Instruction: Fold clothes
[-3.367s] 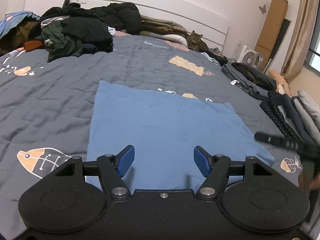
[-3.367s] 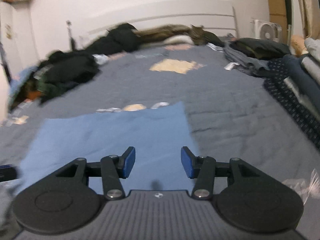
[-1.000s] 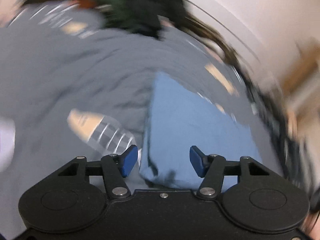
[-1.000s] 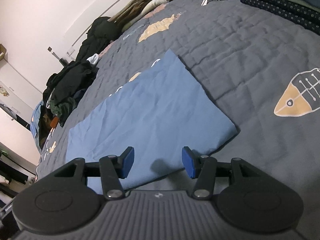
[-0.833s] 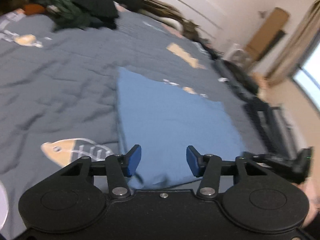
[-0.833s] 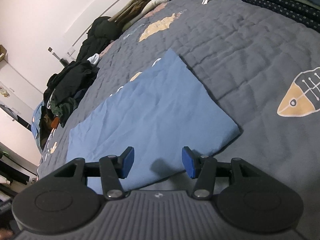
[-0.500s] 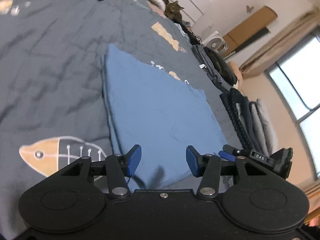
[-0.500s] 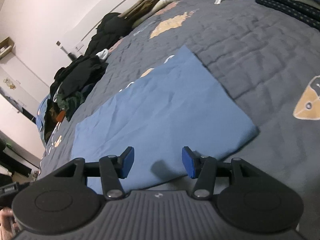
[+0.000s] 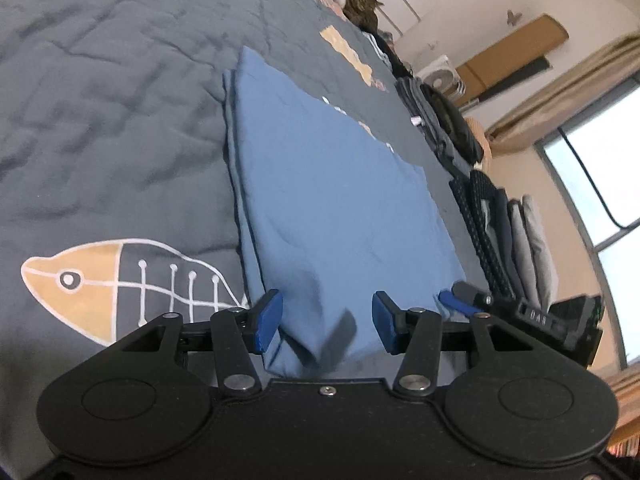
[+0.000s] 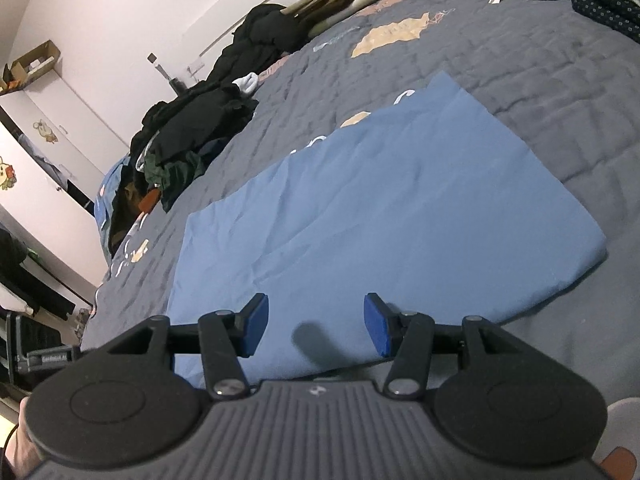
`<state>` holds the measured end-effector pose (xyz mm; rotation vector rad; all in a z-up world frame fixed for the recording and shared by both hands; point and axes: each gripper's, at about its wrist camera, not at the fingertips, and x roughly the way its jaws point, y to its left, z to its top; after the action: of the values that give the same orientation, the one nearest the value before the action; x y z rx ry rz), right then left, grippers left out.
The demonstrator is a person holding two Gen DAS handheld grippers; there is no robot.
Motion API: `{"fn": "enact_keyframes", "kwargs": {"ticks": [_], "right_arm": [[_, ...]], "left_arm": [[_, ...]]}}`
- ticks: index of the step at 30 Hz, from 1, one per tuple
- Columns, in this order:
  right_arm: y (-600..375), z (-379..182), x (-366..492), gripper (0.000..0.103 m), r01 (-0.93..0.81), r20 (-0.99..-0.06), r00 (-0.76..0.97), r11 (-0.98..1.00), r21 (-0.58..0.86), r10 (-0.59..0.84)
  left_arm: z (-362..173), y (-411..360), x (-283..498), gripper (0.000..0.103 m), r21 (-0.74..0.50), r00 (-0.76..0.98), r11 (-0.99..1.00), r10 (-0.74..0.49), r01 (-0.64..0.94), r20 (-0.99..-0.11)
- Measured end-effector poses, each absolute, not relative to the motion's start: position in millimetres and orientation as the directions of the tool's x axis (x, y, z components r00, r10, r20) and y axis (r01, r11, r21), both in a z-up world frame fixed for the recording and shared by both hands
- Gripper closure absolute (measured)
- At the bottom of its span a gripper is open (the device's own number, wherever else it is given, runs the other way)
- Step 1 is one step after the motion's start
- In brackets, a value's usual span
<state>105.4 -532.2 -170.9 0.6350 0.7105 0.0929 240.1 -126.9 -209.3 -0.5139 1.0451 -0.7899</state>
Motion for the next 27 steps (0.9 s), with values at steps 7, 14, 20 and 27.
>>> {"fn": "enact_keyframes", "kwargs": {"ticks": [7,14,20,27], "right_arm": [[-531.7,-171.7,104.8,0.051,0.128,-0.582,0.761,0.813,0.568,0.286],[-529.4,-173.7,104.2,0.051,0.128,-0.586,0.758,0.815,0.565,0.287],[-526.7,-173.2,103.0,0.051,0.123,-0.588,0.756,0.819,0.56,0.288],[-526.5,-175.3,104.0,0.051,0.123,-0.594,0.75,0.821,0.558,0.291]], "left_arm": [[-214.1,-121.8,239.7,0.053,-0.726,0.206,0.609,-0.792,0.32,-0.574],[-223.2,-131.7,240.2,0.052,-0.759,0.204,0.576,-0.817,0.302,-0.539],[-219.0,-138.0,240.2,0.071,-0.801,0.204,0.508,-0.861,0.318,-0.465],[-205.6,-127.3,237.3,0.097,-0.768,0.153,0.521,-0.851,0.373,-0.503]]}}
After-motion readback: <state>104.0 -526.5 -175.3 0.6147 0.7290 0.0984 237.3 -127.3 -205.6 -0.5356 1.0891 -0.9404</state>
